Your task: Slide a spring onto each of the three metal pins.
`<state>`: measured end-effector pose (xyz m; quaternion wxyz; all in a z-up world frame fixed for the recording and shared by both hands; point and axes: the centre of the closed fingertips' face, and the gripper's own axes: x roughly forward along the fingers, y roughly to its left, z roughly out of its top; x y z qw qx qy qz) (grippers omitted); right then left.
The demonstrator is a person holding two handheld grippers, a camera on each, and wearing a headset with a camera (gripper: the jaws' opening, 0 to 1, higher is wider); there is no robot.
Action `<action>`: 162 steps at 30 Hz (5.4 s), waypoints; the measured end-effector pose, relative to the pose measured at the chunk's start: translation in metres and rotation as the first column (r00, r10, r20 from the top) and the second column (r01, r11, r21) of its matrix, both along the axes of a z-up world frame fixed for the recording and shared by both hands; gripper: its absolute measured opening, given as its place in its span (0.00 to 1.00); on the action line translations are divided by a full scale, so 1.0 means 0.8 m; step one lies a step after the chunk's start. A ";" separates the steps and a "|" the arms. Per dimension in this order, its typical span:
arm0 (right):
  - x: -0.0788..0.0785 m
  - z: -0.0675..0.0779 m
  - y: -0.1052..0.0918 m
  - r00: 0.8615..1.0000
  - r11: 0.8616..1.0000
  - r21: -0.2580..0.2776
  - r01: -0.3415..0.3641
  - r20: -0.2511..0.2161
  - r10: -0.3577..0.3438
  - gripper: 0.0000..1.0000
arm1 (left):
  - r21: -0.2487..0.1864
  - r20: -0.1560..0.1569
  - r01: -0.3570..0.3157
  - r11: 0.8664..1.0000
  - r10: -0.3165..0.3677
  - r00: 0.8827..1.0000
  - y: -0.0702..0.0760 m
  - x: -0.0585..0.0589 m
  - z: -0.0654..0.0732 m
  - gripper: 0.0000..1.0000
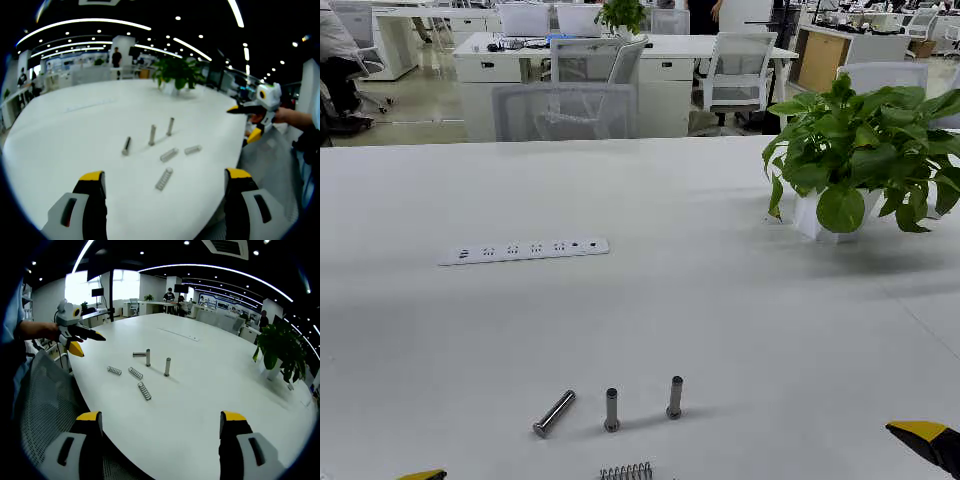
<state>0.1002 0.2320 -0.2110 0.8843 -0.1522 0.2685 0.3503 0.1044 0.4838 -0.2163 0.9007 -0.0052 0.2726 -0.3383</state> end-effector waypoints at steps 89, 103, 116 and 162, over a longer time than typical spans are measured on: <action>-0.005 -0.014 0.018 0.999 0.999 0.044 -0.017 -0.028 0.018 0.97 | 0.262 -0.137 0.157 0.952 -0.124 0.983 -0.004 0.158 -0.056 0.51; -0.004 -0.014 0.016 1.000 0.999 0.045 -0.010 -0.028 0.012 0.96 | 0.276 -0.188 0.163 0.947 -0.113 0.976 -0.014 0.178 -0.081 0.34; -0.004 -0.014 0.016 1.000 0.999 0.045 -0.008 -0.028 0.009 0.96 | 0.299 -0.214 0.165 0.940 -0.103 0.971 -0.024 0.194 -0.090 0.18; -0.006 -0.016 0.018 0.999 0.999 0.032 -0.014 -0.028 0.015 0.96 | 0.442 -0.209 0.127 0.888 -0.035 0.977 -0.024 0.205 -0.102 0.07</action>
